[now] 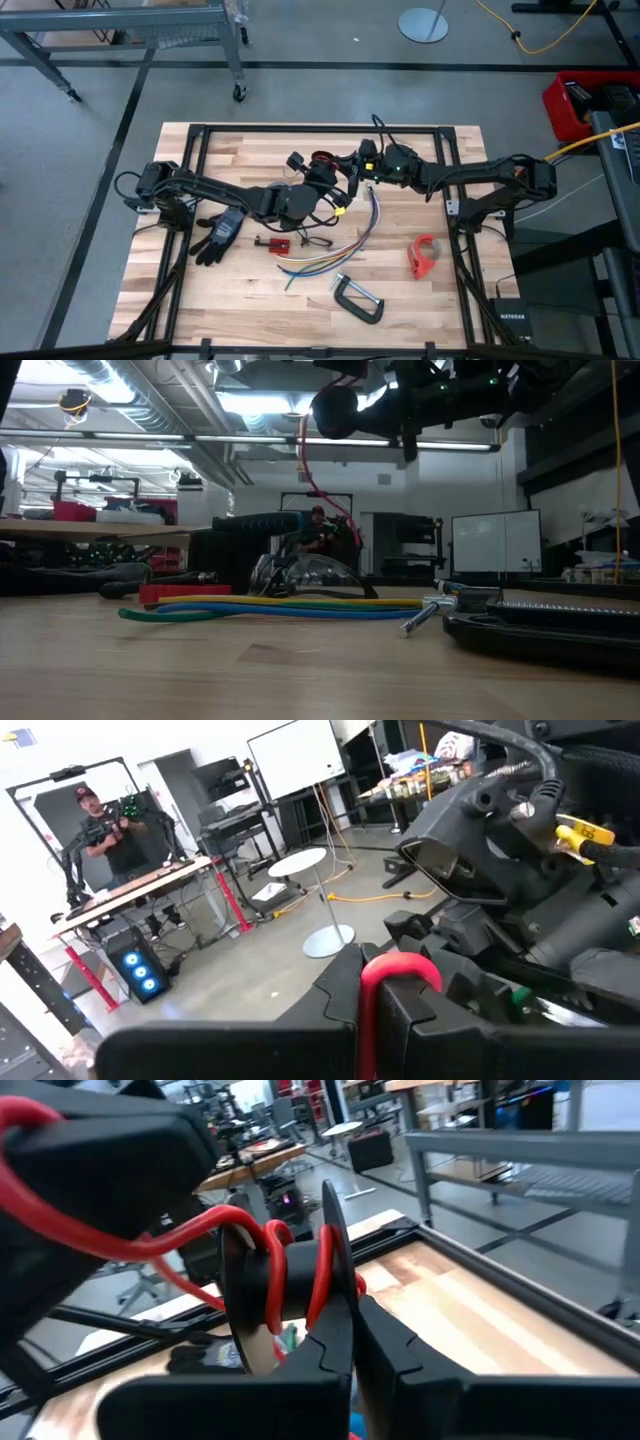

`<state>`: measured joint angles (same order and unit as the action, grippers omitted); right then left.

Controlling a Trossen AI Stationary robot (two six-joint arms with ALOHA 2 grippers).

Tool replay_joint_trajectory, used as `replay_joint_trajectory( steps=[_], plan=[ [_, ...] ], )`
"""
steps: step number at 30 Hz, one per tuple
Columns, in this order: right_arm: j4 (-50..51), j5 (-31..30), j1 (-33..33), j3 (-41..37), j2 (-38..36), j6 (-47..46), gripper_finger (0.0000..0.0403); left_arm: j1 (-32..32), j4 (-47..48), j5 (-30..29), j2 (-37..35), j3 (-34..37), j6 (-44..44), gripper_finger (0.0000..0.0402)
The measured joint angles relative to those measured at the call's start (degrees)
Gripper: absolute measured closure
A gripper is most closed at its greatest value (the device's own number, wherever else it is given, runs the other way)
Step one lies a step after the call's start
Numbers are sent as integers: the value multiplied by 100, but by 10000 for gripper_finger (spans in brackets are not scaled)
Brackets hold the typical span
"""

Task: Coil cords
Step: Coil the red wire onto the black spool

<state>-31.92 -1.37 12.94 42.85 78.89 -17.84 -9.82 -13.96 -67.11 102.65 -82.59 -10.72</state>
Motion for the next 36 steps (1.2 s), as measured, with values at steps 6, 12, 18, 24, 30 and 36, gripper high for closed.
replay_joint_trajectory(
  steps=[6, 12, 18, 24, 30, 36],
  plan=[
    [-64, -236, -43, -5, 0, 139, 402, -81, 20, 188, 0, 0, 4, 401],
    [-168, -406, -113, -11, 5, 139, 402, -86, 14, 460, -4, -2, 62, 401],
    [-278, -520, -188, -21, 17, 157, 402, -99, 375, 540, -13, -13, 477, 401],
    [-392, -523, -185, -28, 26, 161, 402, -127, 825, 553, -24, -24, 837, 401],
    [-445, -557, -185, -28, 26, 161, 402, -138, 863, 555, -24, -24, 638, 401],
    [-542, -559, -185, -28, 26, 159, 402, -140, 857, 560, -24, -24, 570, 401]
  ],
)
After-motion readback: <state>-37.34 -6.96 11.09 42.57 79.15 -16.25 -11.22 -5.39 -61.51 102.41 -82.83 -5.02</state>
